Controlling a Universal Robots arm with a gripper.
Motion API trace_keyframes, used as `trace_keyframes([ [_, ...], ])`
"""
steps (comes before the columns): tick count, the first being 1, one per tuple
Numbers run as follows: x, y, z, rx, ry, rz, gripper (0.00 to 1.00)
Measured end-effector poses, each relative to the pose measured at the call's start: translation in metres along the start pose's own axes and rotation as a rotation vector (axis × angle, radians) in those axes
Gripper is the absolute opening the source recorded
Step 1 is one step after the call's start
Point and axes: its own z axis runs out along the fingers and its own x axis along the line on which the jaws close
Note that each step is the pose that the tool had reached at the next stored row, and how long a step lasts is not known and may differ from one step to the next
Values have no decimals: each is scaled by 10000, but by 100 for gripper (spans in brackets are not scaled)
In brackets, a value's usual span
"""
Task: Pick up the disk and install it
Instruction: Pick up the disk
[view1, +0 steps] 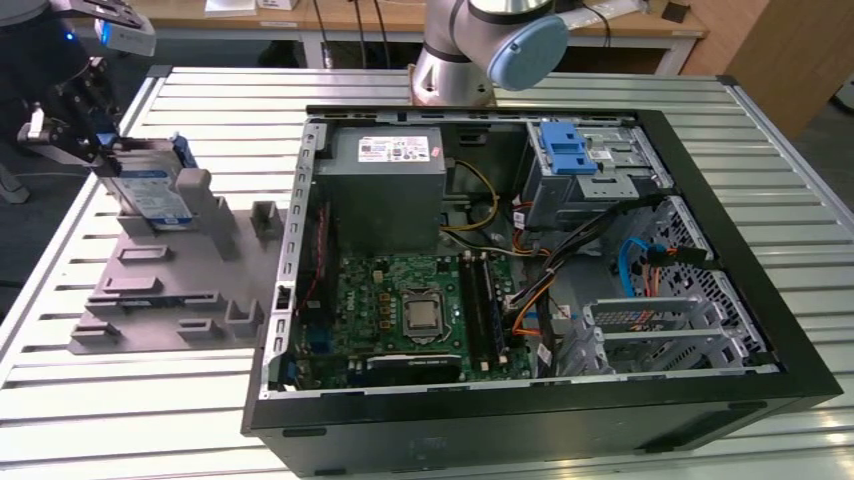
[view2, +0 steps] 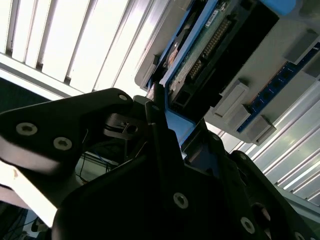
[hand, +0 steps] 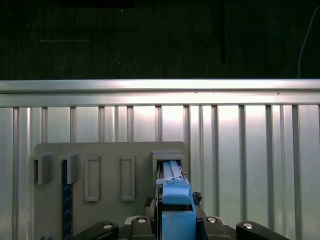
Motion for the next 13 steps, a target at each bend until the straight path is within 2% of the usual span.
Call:
trace_keyframes([
  [1, 0, 0, 0, 0, 0, 0, 36],
  [7, -2, 1, -52, 2, -6, 0, 36],
  [13, -2, 1, -62, 2, -6, 0, 36],
])
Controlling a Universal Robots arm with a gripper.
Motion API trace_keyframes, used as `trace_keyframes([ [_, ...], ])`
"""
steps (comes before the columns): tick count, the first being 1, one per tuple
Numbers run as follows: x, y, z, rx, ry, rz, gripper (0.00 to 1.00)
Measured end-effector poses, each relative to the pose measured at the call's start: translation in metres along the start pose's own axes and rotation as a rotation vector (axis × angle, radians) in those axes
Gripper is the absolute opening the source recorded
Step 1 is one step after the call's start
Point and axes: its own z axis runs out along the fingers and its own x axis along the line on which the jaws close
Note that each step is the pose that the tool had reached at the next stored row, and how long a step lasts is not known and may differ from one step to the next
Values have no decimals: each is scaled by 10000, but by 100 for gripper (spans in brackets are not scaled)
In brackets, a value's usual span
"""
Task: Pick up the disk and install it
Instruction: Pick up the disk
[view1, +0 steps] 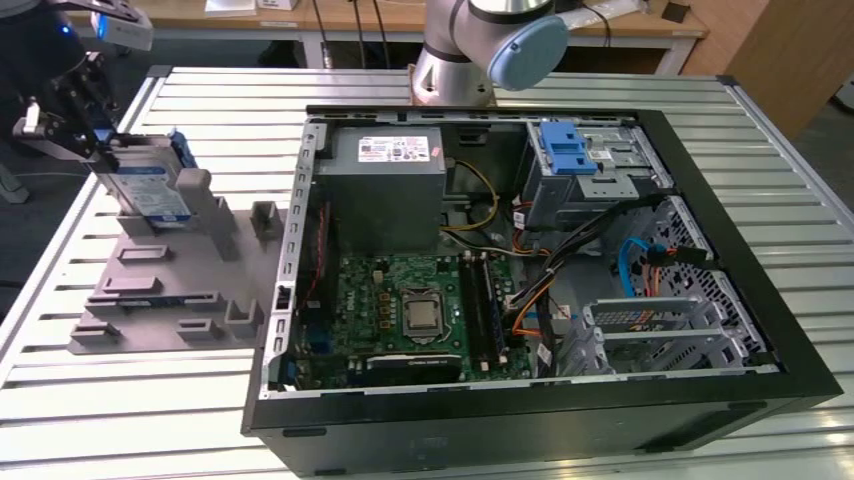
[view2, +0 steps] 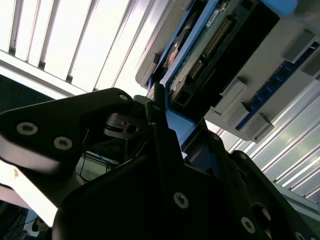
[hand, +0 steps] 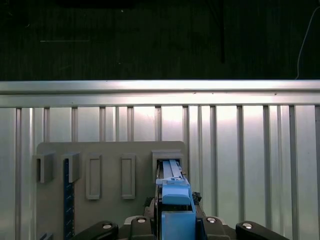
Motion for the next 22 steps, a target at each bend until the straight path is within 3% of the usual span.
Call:
trace_keyframes([
  [22, -4, 1, -97, 2, -2, 0, 36],
])
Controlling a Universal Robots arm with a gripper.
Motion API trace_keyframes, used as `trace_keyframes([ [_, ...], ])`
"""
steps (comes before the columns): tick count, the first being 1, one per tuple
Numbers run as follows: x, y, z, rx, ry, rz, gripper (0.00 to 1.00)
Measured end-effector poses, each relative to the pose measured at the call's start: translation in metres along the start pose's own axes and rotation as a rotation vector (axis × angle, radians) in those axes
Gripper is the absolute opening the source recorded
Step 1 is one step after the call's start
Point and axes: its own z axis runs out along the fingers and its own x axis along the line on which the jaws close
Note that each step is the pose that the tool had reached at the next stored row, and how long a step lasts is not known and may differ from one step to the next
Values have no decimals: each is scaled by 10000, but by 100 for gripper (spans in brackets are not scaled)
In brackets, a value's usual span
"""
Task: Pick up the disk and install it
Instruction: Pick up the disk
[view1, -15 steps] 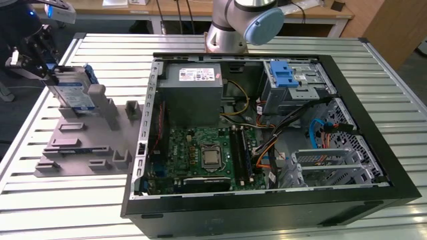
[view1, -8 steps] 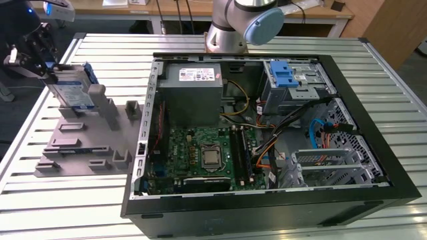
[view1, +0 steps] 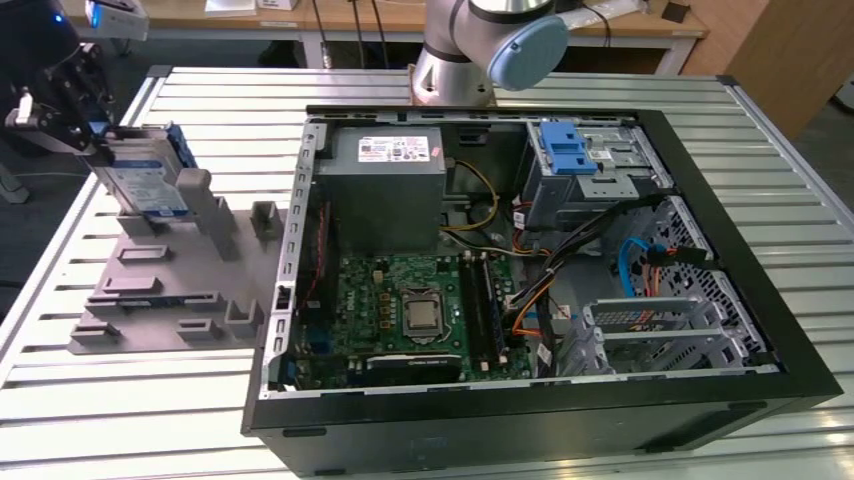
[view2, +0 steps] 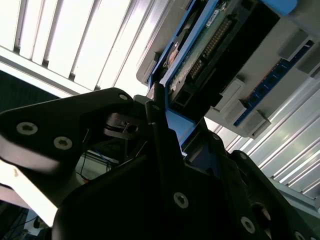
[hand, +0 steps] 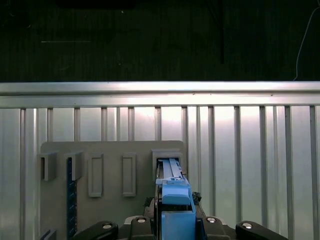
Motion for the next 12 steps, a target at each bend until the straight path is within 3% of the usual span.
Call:
trace_keyframes([
  [12, -2, 1, -63, -1, 0, 0, 36],
])
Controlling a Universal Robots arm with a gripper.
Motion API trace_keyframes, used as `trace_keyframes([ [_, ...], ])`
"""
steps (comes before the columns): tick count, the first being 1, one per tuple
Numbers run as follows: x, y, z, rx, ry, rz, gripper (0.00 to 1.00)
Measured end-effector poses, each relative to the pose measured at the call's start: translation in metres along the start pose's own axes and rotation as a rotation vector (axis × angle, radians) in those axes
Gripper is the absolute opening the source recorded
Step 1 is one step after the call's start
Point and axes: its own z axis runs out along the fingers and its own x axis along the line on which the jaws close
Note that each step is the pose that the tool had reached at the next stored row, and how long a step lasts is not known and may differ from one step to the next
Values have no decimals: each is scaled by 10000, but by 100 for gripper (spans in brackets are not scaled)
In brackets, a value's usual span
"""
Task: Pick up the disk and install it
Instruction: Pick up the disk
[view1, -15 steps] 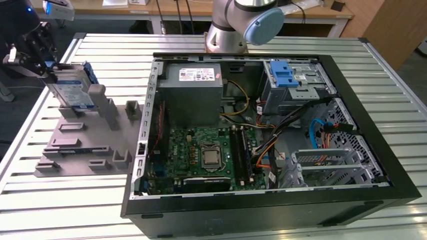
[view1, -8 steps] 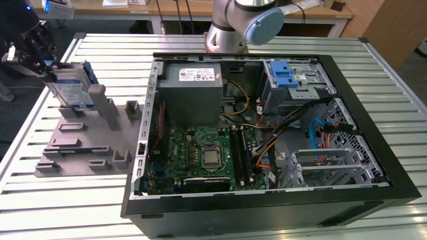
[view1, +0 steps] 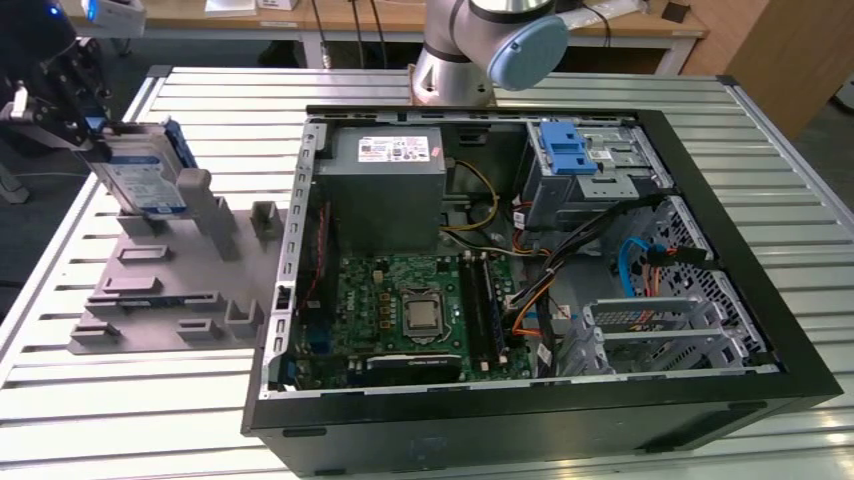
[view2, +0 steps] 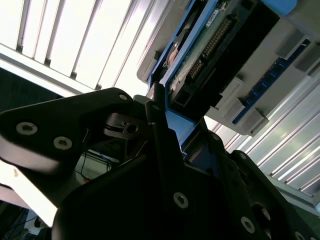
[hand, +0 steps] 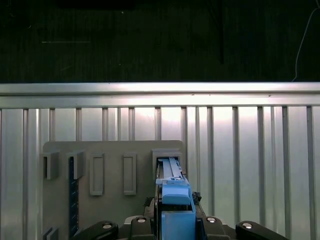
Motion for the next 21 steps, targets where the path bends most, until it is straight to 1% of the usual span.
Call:
trace_keyframes([
  [21, -3, 1, -83, 0, 1, 0, 36],
])
